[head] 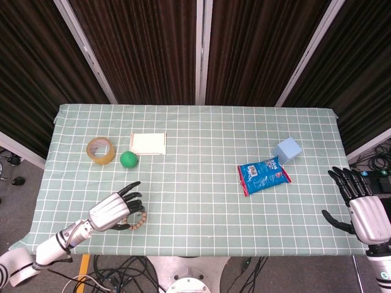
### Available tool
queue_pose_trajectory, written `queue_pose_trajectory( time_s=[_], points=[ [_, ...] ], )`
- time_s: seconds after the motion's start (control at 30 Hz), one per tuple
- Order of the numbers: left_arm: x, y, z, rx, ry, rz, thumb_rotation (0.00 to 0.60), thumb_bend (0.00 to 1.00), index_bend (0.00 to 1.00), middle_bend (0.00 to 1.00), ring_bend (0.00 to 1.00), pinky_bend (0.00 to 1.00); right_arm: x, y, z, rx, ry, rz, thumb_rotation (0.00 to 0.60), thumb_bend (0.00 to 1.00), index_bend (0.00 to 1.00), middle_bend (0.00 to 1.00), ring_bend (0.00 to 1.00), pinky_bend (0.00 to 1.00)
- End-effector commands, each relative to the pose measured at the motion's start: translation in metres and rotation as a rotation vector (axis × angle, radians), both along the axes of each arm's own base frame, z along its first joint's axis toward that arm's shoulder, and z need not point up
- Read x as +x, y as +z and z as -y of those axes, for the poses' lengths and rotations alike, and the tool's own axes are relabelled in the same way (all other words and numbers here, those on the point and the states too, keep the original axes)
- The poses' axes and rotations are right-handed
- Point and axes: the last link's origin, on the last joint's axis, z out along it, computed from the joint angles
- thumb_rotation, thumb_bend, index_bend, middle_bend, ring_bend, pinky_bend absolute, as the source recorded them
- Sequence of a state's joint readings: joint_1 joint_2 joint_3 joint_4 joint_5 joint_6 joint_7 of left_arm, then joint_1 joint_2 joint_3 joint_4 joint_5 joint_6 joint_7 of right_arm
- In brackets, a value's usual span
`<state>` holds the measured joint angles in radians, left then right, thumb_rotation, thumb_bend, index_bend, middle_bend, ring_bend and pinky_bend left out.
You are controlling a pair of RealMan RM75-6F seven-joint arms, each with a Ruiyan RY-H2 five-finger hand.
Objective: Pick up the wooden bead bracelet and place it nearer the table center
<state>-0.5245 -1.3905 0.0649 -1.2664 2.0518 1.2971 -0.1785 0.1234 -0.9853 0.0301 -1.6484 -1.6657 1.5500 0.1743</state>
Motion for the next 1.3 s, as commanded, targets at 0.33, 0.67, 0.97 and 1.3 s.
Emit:
queue_pose_trajectory(
  time_s=[0.33,0.67,0.97,1.3],
  points=[
    [-0.008,-0.020,0.008,0.025,-0.024,-0.129,0.600,0.00,0.43,0.45,0.24,0.05,-0.001,-0.001,-0.001,-0.001,-0.003,0.009,0.600,0.15,0.00,0.05,0.00,0.00],
    [-0.019,-0.029,0.014,0.050,0.012,-0.199,0.600,0.09,0.46,0.46,0.24,0.05,0.001,-0.002,-0.002,0.000,0.004,0.010,0.600,0.15,0.00,0.05,0.00,0.00],
    [-0.020,-0.034,0.026,0.062,0.029,-0.175,0.600,0.09,0.46,0.46,0.24,0.05,0.000,-0.002,-0.003,-0.002,-0.002,0.012,0.600,0.15,0.00,0.05,0.00,0.00],
    [-0.025,-0.048,0.021,0.074,0.053,-0.185,0.600,0.11,0.47,0.50,0.24,0.06,-0.001,-0.001,-0.002,-0.007,-0.005,0.017,0.600,0.15,0.00,0.05,0.00,0.00]
  ],
)
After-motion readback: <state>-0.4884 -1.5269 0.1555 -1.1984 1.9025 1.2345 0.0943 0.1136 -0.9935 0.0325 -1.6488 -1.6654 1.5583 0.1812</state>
